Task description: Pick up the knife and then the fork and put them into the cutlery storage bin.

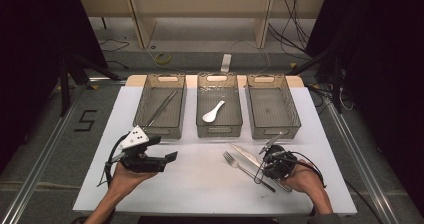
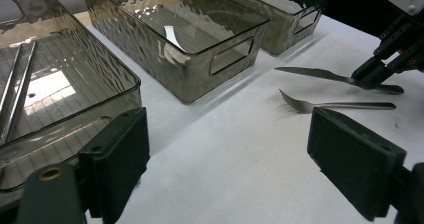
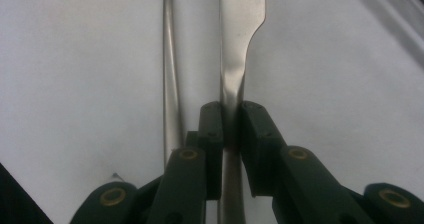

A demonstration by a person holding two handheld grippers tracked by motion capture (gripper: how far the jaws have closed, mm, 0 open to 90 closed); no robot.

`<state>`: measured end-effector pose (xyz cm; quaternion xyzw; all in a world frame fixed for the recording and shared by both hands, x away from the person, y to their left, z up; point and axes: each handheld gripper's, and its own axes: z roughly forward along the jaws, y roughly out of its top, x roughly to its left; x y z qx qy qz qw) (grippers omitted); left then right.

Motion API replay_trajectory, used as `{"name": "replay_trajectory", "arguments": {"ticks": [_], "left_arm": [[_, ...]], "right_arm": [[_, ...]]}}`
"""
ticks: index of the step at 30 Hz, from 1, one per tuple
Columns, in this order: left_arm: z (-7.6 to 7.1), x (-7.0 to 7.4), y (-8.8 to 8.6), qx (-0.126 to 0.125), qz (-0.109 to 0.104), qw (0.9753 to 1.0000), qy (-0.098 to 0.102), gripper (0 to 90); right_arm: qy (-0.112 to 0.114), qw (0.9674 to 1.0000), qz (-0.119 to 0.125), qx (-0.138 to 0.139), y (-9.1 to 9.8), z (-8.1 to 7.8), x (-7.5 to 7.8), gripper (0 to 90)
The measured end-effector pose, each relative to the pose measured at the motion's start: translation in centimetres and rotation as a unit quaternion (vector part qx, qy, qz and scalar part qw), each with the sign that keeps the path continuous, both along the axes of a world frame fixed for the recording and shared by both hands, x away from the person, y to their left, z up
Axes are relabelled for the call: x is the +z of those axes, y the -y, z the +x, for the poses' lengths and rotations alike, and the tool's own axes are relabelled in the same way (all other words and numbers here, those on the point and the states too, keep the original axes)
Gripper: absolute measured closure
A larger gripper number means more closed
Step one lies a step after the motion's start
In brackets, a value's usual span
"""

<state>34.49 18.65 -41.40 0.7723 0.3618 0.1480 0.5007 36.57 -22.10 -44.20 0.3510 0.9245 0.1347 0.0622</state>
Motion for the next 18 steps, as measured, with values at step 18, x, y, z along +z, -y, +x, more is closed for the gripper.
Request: {"name": "replay_trajectory", "arguments": {"ticks": [18], "left_arm": [[-0.1,0.3,-0.6,0.003,-0.033,0.9995,0.002,16.5]], "right_arm": [[0.051,0.9949,0.085,-0.018,1.2,0.2,1.9,80.6]]}}
